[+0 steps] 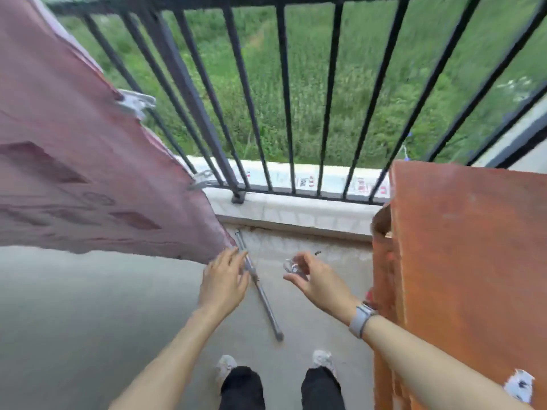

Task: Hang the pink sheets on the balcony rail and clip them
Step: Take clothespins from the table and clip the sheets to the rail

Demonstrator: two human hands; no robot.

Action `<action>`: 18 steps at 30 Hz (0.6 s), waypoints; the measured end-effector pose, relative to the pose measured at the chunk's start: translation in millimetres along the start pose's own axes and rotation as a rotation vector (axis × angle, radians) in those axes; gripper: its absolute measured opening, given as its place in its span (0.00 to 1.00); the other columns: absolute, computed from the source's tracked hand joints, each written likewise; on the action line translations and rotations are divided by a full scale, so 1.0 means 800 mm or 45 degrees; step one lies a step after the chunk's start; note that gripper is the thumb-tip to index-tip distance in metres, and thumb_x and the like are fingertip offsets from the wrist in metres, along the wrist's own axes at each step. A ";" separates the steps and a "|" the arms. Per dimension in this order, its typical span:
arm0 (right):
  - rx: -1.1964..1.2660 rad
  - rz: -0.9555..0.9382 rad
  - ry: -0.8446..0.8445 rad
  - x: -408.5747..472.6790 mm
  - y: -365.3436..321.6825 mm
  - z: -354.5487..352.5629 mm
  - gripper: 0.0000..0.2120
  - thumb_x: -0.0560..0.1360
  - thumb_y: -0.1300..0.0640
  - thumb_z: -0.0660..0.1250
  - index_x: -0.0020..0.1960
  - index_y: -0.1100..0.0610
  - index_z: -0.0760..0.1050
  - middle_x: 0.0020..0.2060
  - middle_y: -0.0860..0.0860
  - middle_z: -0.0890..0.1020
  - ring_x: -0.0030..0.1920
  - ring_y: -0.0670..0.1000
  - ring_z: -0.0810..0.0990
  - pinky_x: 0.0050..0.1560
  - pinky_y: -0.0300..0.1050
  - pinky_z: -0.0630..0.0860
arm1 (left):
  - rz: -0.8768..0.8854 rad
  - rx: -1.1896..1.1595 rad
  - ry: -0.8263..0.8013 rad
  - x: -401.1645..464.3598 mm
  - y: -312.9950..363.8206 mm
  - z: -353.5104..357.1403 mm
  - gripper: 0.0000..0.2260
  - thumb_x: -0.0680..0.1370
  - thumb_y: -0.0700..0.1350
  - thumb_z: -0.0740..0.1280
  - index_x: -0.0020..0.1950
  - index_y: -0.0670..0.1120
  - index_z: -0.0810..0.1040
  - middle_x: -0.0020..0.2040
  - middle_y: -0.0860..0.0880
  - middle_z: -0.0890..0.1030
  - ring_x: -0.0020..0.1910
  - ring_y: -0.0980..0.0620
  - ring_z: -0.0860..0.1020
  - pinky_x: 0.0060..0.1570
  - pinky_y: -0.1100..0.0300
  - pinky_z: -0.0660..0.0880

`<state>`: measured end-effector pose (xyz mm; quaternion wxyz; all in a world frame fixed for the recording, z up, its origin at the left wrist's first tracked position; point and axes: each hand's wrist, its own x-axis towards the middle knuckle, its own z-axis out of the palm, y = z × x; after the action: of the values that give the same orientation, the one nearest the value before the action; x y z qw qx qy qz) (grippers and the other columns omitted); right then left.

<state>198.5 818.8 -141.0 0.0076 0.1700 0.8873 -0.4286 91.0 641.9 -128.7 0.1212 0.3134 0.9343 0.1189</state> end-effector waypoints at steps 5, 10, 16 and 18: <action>-0.044 -0.387 -0.141 0.082 -0.169 0.097 0.22 0.73 0.48 0.67 0.64 0.53 0.69 0.53 0.50 0.77 0.52 0.51 0.77 0.51 0.42 0.69 | -0.365 -0.010 0.304 -0.053 -0.156 -0.085 0.18 0.76 0.44 0.63 0.66 0.44 0.70 0.65 0.45 0.72 0.64 0.45 0.70 0.62 0.53 0.66; -0.015 -0.616 -0.311 0.145 -0.355 0.244 0.21 0.71 0.49 0.68 0.60 0.57 0.71 0.53 0.53 0.77 0.53 0.55 0.76 0.49 0.42 0.69 | -0.594 -0.033 0.554 -0.126 -0.344 -0.168 0.19 0.74 0.46 0.61 0.63 0.43 0.73 0.63 0.43 0.75 0.63 0.44 0.72 0.60 0.51 0.69; 0.065 -0.725 -0.538 0.189 -0.574 0.418 0.17 0.71 0.51 0.69 0.57 0.56 0.71 0.44 0.46 0.76 0.44 0.44 0.74 0.41 0.35 0.64 | -0.978 -0.147 0.810 -0.247 -0.581 -0.280 0.21 0.73 0.48 0.60 0.65 0.42 0.71 0.64 0.41 0.73 0.64 0.40 0.70 0.62 0.45 0.66; 0.082 -0.789 -0.597 0.202 -0.636 0.468 0.13 0.71 0.50 0.69 0.52 0.53 0.70 0.40 0.43 0.76 0.41 0.44 0.74 0.40 0.37 0.65 | -1.089 -0.149 0.877 -0.282 -0.638 -0.313 0.20 0.73 0.45 0.62 0.64 0.41 0.72 0.63 0.40 0.74 0.63 0.39 0.71 0.61 0.45 0.67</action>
<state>-160.3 288.2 -18.0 0.0752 -0.2086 0.8569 -0.4655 -94.3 71.2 -10.5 -0.1368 -0.1585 0.9558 0.2065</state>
